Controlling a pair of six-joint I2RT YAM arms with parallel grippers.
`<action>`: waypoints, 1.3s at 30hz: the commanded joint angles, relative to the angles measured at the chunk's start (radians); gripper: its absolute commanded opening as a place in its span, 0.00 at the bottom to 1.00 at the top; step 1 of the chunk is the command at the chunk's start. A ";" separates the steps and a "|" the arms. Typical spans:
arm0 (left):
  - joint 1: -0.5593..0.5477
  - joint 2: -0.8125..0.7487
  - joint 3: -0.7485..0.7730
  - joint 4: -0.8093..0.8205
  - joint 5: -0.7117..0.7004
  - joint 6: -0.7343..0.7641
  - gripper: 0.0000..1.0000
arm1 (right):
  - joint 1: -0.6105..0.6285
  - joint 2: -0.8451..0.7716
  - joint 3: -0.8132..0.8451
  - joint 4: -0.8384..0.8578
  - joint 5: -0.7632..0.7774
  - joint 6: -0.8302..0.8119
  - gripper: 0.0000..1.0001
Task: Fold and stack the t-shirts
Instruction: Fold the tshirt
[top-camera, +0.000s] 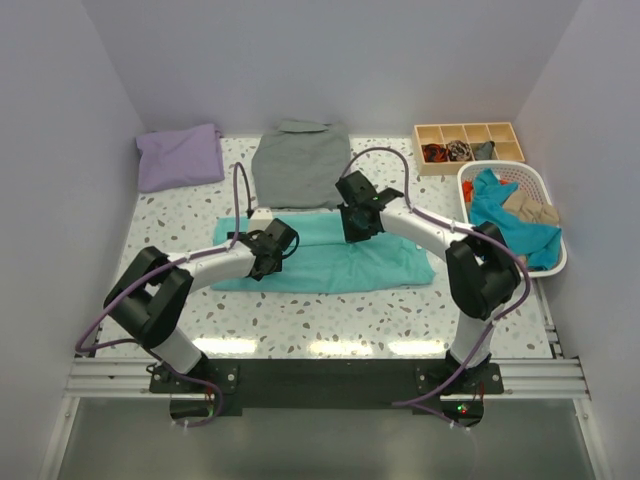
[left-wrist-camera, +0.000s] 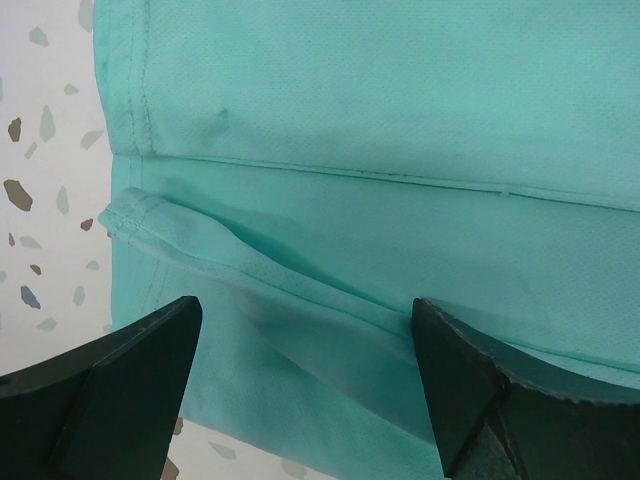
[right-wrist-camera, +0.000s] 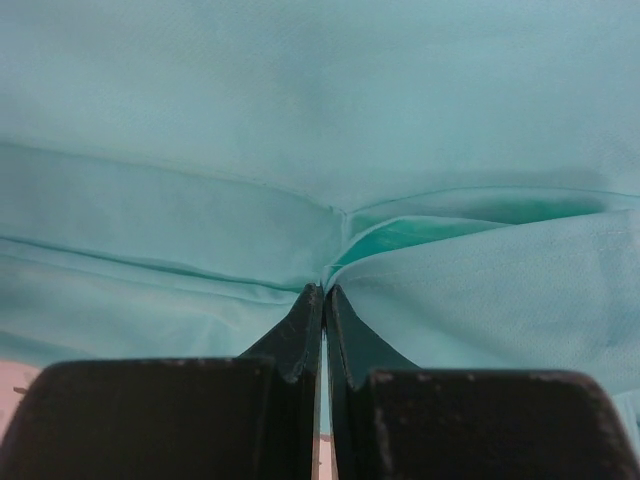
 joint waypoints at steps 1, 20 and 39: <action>0.005 0.013 0.002 0.030 -0.008 0.009 0.91 | 0.034 -0.045 0.019 -0.002 -0.023 -0.006 0.00; 0.005 -0.002 0.008 0.022 -0.016 0.015 0.91 | -0.083 -0.181 -0.075 -0.013 0.242 -0.009 0.63; 0.005 0.004 0.003 0.024 -0.005 0.015 0.91 | -0.323 -0.128 -0.148 0.107 -0.091 -0.031 0.58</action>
